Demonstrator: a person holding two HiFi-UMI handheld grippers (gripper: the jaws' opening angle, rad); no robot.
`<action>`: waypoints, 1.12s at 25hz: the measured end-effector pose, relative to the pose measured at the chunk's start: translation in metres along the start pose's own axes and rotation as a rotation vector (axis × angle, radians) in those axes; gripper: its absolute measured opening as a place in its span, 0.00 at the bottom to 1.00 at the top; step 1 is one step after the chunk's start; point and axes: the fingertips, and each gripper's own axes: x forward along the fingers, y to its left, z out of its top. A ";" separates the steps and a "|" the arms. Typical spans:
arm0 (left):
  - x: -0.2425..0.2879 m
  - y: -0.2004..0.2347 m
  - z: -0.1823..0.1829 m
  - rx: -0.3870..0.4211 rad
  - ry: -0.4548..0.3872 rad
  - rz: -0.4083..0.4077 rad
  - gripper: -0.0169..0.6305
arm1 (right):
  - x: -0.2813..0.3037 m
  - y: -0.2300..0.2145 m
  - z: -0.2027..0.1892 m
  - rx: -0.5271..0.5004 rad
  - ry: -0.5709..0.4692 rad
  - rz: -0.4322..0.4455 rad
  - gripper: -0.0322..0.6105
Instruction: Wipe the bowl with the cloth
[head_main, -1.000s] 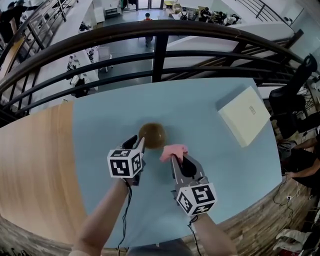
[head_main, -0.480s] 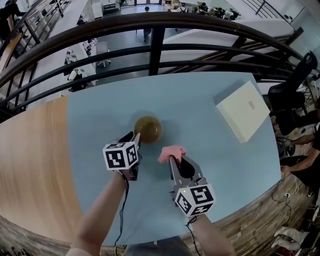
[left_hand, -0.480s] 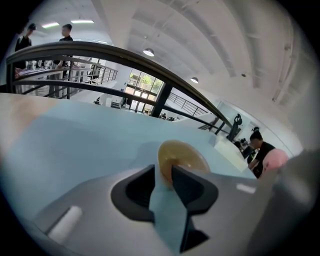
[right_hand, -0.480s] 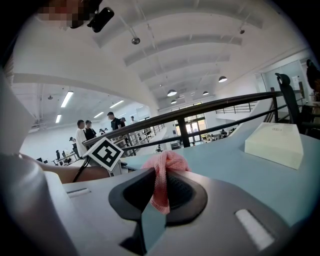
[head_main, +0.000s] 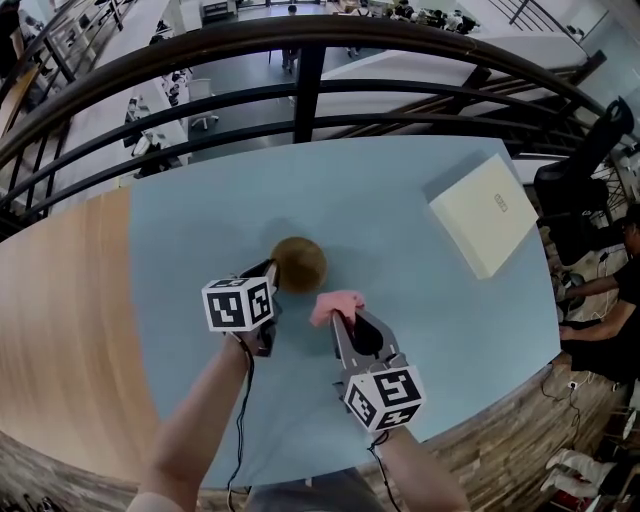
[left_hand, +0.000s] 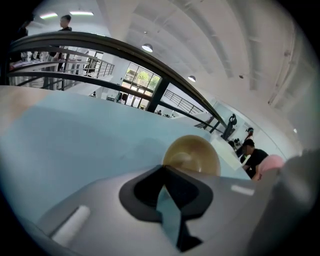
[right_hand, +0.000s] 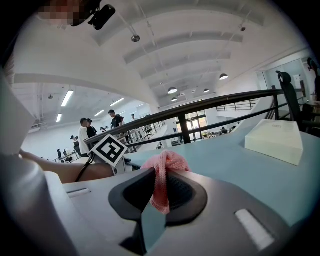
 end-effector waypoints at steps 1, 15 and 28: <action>-0.001 -0.002 0.000 0.001 -0.003 -0.011 0.05 | -0.001 0.000 -0.001 -0.002 0.004 0.000 0.13; -0.085 -0.061 0.033 -0.025 -0.165 -0.126 0.03 | -0.047 0.016 0.041 -0.026 -0.066 -0.008 0.13; -0.269 -0.137 0.097 0.172 -0.410 -0.031 0.03 | -0.169 0.063 0.163 -0.151 -0.270 -0.012 0.13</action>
